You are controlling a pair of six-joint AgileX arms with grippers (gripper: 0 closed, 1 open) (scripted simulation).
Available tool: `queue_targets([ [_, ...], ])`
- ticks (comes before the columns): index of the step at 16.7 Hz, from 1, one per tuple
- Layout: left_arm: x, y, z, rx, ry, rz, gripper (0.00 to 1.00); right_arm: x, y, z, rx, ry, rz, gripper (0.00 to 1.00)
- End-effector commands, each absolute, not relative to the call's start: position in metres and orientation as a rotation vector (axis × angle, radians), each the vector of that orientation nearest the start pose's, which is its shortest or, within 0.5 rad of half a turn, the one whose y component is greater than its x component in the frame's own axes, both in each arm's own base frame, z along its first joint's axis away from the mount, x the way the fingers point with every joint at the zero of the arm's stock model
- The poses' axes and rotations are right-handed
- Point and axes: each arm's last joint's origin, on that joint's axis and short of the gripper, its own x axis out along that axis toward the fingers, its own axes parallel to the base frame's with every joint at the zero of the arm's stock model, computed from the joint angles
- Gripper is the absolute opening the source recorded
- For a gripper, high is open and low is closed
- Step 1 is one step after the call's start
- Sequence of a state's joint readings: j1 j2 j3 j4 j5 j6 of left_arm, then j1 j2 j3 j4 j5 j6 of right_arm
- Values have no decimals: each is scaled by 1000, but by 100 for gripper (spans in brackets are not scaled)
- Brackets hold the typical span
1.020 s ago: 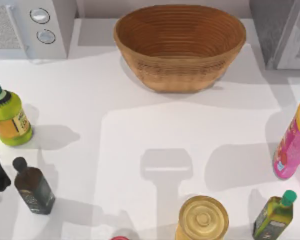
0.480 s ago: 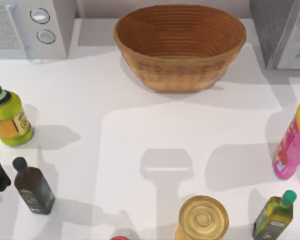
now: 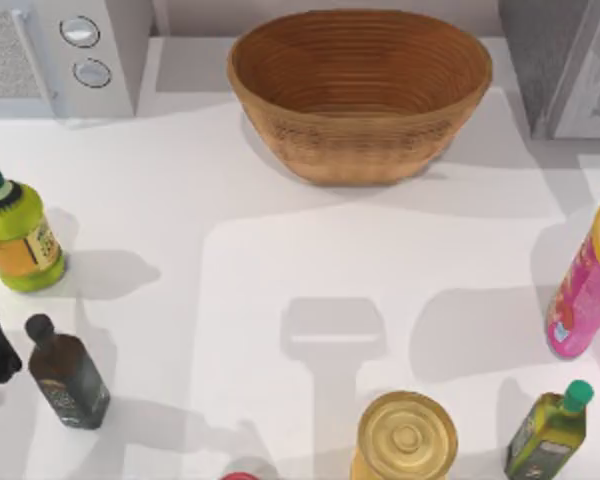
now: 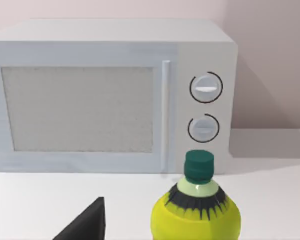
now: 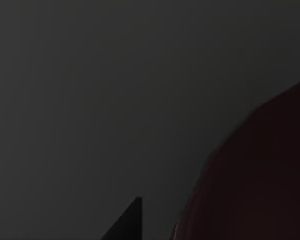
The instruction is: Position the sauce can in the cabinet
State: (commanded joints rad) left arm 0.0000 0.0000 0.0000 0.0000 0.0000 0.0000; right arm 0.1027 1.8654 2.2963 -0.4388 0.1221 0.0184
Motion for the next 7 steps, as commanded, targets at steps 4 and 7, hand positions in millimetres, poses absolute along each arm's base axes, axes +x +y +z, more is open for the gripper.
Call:
queue_targets([
  [4, 106, -1, 160, 0, 0, 0, 100, 396, 45, 509, 2, 6, 1, 100],
  [7, 106, -1, 160, 0, 0, 0, 100, 396, 45, 509, 2, 6, 1, 100],
])
